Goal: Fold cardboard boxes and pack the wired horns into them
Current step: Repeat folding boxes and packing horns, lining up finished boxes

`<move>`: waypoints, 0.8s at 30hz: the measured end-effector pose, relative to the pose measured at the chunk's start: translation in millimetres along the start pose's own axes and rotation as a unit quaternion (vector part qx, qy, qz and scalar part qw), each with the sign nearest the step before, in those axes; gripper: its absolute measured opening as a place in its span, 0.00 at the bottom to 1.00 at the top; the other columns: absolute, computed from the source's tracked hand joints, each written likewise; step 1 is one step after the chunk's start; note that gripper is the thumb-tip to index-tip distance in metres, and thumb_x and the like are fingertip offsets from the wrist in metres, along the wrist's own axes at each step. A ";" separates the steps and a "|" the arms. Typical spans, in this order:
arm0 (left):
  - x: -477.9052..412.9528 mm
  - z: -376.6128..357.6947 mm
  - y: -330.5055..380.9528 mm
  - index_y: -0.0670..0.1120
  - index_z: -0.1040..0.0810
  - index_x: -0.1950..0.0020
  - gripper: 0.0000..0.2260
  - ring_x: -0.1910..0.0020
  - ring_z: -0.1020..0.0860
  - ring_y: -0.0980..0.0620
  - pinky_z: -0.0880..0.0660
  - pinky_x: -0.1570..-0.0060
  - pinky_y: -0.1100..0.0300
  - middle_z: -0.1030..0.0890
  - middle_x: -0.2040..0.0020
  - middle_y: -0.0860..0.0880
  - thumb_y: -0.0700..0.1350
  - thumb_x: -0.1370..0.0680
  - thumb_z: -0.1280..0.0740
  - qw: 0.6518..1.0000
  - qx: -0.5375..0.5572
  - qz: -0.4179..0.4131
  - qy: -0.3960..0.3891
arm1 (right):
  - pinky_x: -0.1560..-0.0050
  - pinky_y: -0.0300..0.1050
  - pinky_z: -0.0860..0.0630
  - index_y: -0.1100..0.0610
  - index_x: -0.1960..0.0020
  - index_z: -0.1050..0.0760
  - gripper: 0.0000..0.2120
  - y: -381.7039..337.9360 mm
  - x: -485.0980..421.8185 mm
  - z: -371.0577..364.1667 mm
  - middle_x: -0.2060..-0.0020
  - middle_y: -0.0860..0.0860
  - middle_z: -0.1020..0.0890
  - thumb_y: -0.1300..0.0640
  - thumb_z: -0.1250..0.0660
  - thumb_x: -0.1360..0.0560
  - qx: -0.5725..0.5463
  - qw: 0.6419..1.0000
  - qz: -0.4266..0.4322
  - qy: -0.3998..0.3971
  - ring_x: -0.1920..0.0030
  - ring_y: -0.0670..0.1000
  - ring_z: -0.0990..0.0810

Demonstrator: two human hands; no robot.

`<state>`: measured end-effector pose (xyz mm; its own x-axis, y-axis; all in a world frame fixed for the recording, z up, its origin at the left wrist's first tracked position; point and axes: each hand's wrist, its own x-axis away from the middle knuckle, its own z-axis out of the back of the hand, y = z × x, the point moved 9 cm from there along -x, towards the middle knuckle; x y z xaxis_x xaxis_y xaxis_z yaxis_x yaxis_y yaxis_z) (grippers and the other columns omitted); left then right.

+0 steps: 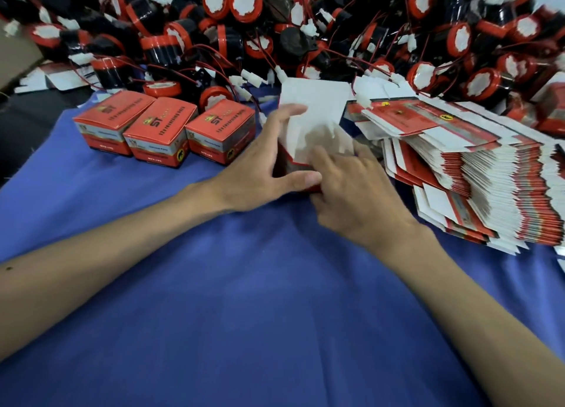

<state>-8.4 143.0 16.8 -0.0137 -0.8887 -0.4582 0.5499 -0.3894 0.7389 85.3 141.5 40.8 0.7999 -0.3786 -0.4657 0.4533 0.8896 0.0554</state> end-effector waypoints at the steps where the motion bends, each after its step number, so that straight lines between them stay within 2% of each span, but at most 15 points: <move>1: -0.2 -3.3 -2.9 0.52 0.46 0.32 0.34 0.35 0.32 0.58 0.33 0.34 0.61 0.37 0.34 0.52 0.54 0.29 0.27 1.000 0.016 0.012 -0.021 | 0.62 0.49 0.29 0.65 0.57 0.26 0.14 0.4 -2.0 -1.6 0.74 0.60 0.23 0.68 0.27 0.41 -0.001 1.000 0.005 -0.027 0.71 0.63 0.23; 3: -0.3 -6.5 -1.3 0.53 0.45 0.34 0.33 0.39 0.31 0.65 0.31 0.39 0.68 0.39 0.36 0.56 0.48 0.29 0.26 0.999 0.014 0.007 -0.041 | 0.65 0.45 0.39 0.63 0.55 0.26 0.10 3.7 -5.1 -4.9 0.70 0.59 0.22 0.62 0.30 0.34 -0.004 0.995 0.016 -0.101 0.67 0.64 0.24; 4: 0.0 -8.3 1.3 0.55 0.45 0.35 0.33 0.41 0.30 0.65 0.30 0.41 0.68 0.40 0.37 0.57 0.46 0.29 0.26 0.999 0.006 -0.003 -0.049 | 0.64 0.45 0.39 0.61 0.55 0.25 0.07 6.4 -5.4 -7.4 0.68 0.58 0.21 0.59 0.32 0.31 -0.015 0.991 0.019 -0.133 0.64 0.64 0.25; 6: 1.4 -11.4 5.9 0.57 0.45 0.36 0.32 0.41 0.28 0.57 0.26 0.43 0.60 0.40 0.36 0.57 0.46 0.29 0.26 0.998 0.007 -0.018 -0.064 | 0.65 0.46 0.36 0.58 0.56 0.24 0.07 9.8 -4.2 -9.0 0.66 0.55 0.21 0.54 0.35 0.29 -0.043 0.987 0.011 -0.153 0.63 0.61 0.24; 8: 2.0 -10.7 7.4 0.58 0.45 0.37 0.31 0.43 0.26 0.51 0.25 0.44 0.54 0.39 0.37 0.55 0.46 0.29 0.27 0.998 0.015 -0.019 -0.062 | 0.62 0.45 0.38 0.55 0.50 0.23 0.09 7.0 -0.3 -6.9 0.64 0.53 0.21 0.54 0.35 0.29 -0.038 0.990 0.008 -0.133 0.62 0.59 0.25; 10: 0.7 -7.4 5.8 0.56 0.44 0.38 0.30 0.48 0.24 0.52 0.25 0.49 0.54 0.35 0.40 0.53 0.45 0.28 0.26 0.998 0.017 -0.016 -0.051 | 0.58 0.45 0.38 0.54 0.41 0.25 0.17 4.9 2.5 -7.5 0.59 0.51 0.19 0.57 0.36 0.29 -0.028 0.991 0.009 -0.128 0.61 0.57 0.27; 12: 0.4 -6.2 6.0 0.54 0.43 0.41 0.27 0.53 0.24 0.53 0.25 0.54 0.55 0.32 0.46 0.49 0.44 0.28 0.26 0.999 0.014 -0.022 -0.047 | 0.50 0.48 0.34 0.53 0.38 0.26 0.20 4.2 1.4 -11.8 0.52 0.49 0.18 0.60 0.37 0.30 -0.051 0.988 0.007 -0.148 0.53 0.56 0.24; 13: 0.7 -6.4 6.6 0.54 0.44 0.43 0.27 0.53 0.24 0.49 0.25 0.56 0.51 0.32 0.46 0.44 0.43 0.28 0.27 0.998 0.011 -0.027 -0.049 | 0.46 0.49 0.34 0.53 0.39 0.25 0.19 3.9 0.2 -14.0 0.51 0.48 0.18 0.60 0.38 0.30 -0.064 0.985 0.004 -0.161 0.51 0.54 0.24; 15: 1.2 -7.1 8.6 0.53 0.45 0.47 0.26 0.52 0.26 0.40 0.27 0.57 0.46 0.34 0.45 0.36 0.40 0.28 0.29 0.998 0.005 -0.036 -0.049 | 0.53 0.47 0.32 0.54 0.46 0.22 0.15 1.7 -4.5 -18.1 0.57 0.48 0.19 0.60 0.38 0.31 -0.098 0.979 -0.007 -0.180 0.56 0.54 0.27; 16: 0.9 -6.5 9.6 0.53 0.46 0.48 0.25 0.51 0.28 0.39 0.27 0.57 0.48 0.36 0.46 0.36 0.40 0.29 0.30 0.998 0.001 -0.040 -0.044 | 0.58 0.46 0.33 0.54 0.51 0.22 0.11 -0.3 -7.7 -19.9 0.62 0.48 0.22 0.60 0.38 0.31 -0.118 0.973 -0.017 -0.195 0.60 0.55 0.28; 18: -0.1 -3.5 11.5 0.52 0.46 0.49 0.24 0.52 0.30 0.46 0.31 0.57 0.59 0.38 0.47 0.43 0.42 0.31 0.31 0.998 -0.002 -0.051 -0.022 | 0.60 0.45 0.33 0.53 0.58 0.25 0.06 -4.9 -12.8 -24.2 0.68 0.48 0.26 0.60 0.39 0.32 -0.133 0.964 -0.025 -0.230 0.63 0.55 0.28; 20: -0.7 1.6 10.3 0.51 0.45 0.49 0.24 0.52 0.33 0.53 0.33 0.57 0.64 0.40 0.48 0.48 0.38 0.33 0.32 0.999 0.016 -0.047 0.002 | 0.48 0.50 0.33 0.51 0.59 0.28 0.05 -7.7 -16.2 -28.2 0.67 0.48 0.27 0.59 0.39 0.32 -0.111 0.960 -0.030 -0.256 0.64 0.53 0.30; 22: -0.7 5.4 8.8 0.50 0.45 0.50 0.25 0.52 0.33 0.47 0.32 0.59 0.56 0.40 0.48 0.48 0.33 0.34 0.33 0.999 0.024 -0.042 0.021 | 0.32 0.65 0.44 0.51 0.56 0.29 0.06 -7.6 -16.7 -35.5 0.64 0.48 0.27 0.57 0.39 0.33 -0.055 0.958 -0.044 -0.276 0.61 0.53 0.31; 24: -0.4 7.3 9.1 0.49 0.44 0.49 0.24 0.53 0.35 0.44 0.33 0.58 0.50 0.40 0.49 0.50 0.33 0.34 0.34 0.998 0.008 -0.041 0.036 | 0.29 0.70 0.51 0.53 0.59 0.30 0.03 -8.3 -20.2 -38.4 0.66 0.47 0.29 0.56 0.39 0.33 -0.022 0.962 -0.060 -0.266 0.59 0.52 0.32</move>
<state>-9.5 138.0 27.4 0.0015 -0.8345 -0.5511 0.5360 -0.4645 0.7049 50.3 151.6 15.8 0.8361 -0.5462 0.0512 0.5474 0.8368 -0.0133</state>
